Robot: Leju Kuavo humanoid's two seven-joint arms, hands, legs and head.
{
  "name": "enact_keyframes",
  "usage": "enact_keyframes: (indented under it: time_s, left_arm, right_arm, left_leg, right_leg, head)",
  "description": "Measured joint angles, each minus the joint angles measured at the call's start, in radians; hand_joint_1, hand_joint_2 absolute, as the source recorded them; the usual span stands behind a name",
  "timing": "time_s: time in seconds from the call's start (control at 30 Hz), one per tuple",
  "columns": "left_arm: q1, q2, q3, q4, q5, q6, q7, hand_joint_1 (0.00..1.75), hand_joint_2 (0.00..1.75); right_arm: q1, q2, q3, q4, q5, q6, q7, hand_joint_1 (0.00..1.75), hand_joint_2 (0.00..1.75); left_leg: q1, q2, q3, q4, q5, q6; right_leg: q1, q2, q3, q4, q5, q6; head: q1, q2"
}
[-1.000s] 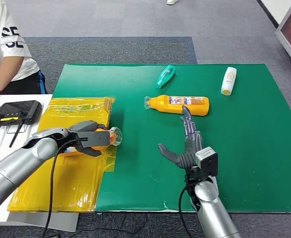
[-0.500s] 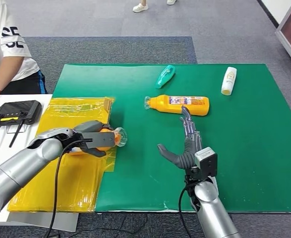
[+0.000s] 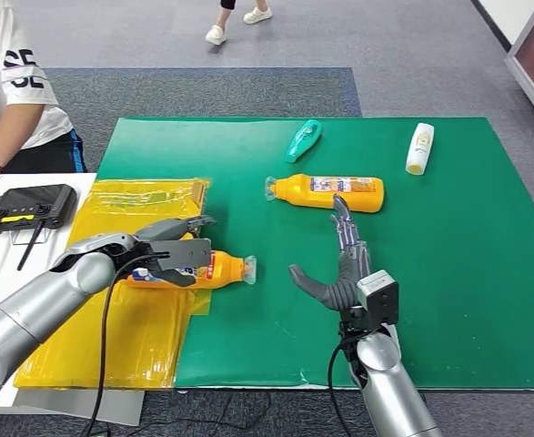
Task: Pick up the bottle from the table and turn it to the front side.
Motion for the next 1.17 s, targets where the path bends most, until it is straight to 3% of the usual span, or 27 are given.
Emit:
enact_keyframes:
  time_s: [0.3,0.4,0.5,0.63,0.77,1.0,1.17]
  left_arm:
    - [0.007,0.0,0.011,-0.001,0.007,0.011,-0.013,0.0,1.75]
    - [0.039,-0.005,0.042,-0.02,0.05,0.068,-0.083,0.0,1.75]
    - [0.111,-0.017,0.125,-0.074,0.138,0.144,-0.191,0.0,1.75]
    - [0.143,-0.023,0.166,-0.103,0.175,0.162,-0.221,0.0,1.75]
    - [0.329,-0.056,0.388,-0.279,0.321,0.152,-0.313,0.0,1.75]
    - [0.494,-0.099,0.536,-0.369,0.396,0.093,-0.392,0.0,1.75]
    - [0.635,-0.144,0.615,-0.392,0.371,0.115,-0.468,0.0,1.75]
  right_arm:
    - [0.0,0.0,0.0,0.0,0.001,0.0,0.0,0.0,1.75]
    - [0.0,0.0,0.0,0.0,0.0,0.0,0.0,0.0,1.75]
    - [0.001,0.0,0.0,0.0,0.0,-0.001,0.0,0.0,1.75]
    - [0.003,0.0,0.0,-0.001,-0.001,-0.001,0.0,0.0,1.75]
    - [0.018,-0.001,-0.002,-0.013,-0.012,0.0,0.0,0.0,1.75]
    - [0.033,-0.001,-0.002,-0.027,-0.02,0.007,0.005,0.0,1.75]
    - [0.053,-0.002,-0.002,-0.034,-0.02,0.017,0.017,0.0,1.75]
  left_leg:
    - [0.0,0.0,0.0,0.0,0.0,0.0]
    - [0.0,0.0,0.0,0.0,0.0,0.0]
    - [0.0,0.0,0.0,0.0,0.0,0.0]
    - [0.0,0.0,0.0,0.0,0.0,0.0]
    - [0.0,0.001,0.0,0.0,-0.001,0.0]
    - [0.0,0.001,0.0,0.0,-0.001,0.0]
    - [0.0,0.003,0.0,0.0,-0.002,0.001]
  right_leg:
    - [0.0,0.0,0.0,0.0,0.0,0.0]
    - [0.0,0.0,0.0,0.0,0.0,0.0]
    - [0.0,0.0,0.0,0.0,0.0,0.0]
    - [0.0,0.0,0.0,0.0,0.0,0.0]
    - [0.0,0.001,-0.001,-0.001,0.0,0.0]
    - [0.0,0.001,0.0,-0.001,0.0,0.0]
    - [0.0,0.002,0.0,-0.001,0.0,0.0]
  head:
    - [0.0,0.0]
    - [0.0,0.0]
    - [0.0,0.0]
    - [0.0,0.0]
    - [0.0,0.0]
    - [0.0,0.0]
    - [0.0,0.0]
